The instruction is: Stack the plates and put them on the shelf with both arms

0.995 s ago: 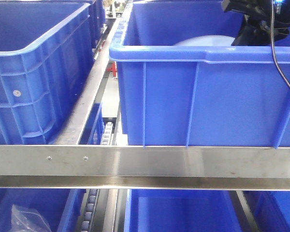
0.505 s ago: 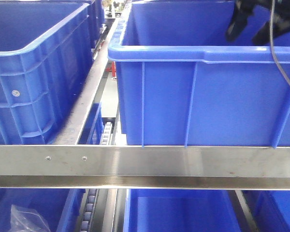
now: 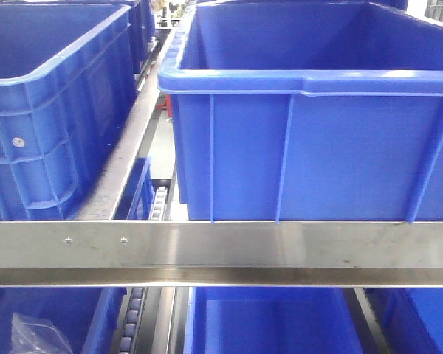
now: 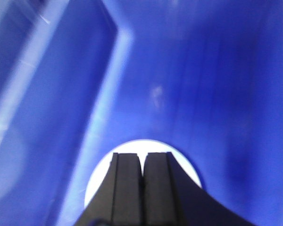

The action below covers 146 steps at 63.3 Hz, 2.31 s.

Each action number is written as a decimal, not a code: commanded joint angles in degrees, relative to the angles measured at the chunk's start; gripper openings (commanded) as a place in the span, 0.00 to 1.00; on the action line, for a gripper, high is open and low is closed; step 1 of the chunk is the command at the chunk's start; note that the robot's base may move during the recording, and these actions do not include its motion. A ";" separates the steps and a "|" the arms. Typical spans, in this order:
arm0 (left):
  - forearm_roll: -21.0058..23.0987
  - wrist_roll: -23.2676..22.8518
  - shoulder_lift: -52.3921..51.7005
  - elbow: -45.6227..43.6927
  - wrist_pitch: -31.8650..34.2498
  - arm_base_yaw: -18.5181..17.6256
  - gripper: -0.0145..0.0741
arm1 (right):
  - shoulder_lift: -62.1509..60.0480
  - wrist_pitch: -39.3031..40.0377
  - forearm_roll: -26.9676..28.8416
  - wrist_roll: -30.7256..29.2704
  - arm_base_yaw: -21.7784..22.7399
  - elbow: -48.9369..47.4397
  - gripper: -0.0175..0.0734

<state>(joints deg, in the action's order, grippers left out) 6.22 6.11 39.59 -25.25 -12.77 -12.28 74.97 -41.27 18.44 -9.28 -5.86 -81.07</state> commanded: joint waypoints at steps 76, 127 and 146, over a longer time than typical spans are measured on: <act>0.47 -0.26 -0.14 -1.63 4.51 0.06 0.26 | -55.93 22.76 0.94 -2.64 0.11 51.62 0.25; 0.56 -0.26 -11.79 9.84 13.81 3.96 0.26 | -55.93 22.77 0.94 -2.64 0.11 51.62 0.25; 0.56 -0.26 -23.76 16.33 13.64 11.80 0.26 | -55.93 22.77 0.94 -2.64 0.11 51.62 0.25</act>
<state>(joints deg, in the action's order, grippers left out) 6.26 6.11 16.46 -8.26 -4.42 -0.90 18.69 -23.41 18.62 -11.47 -5.86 -27.85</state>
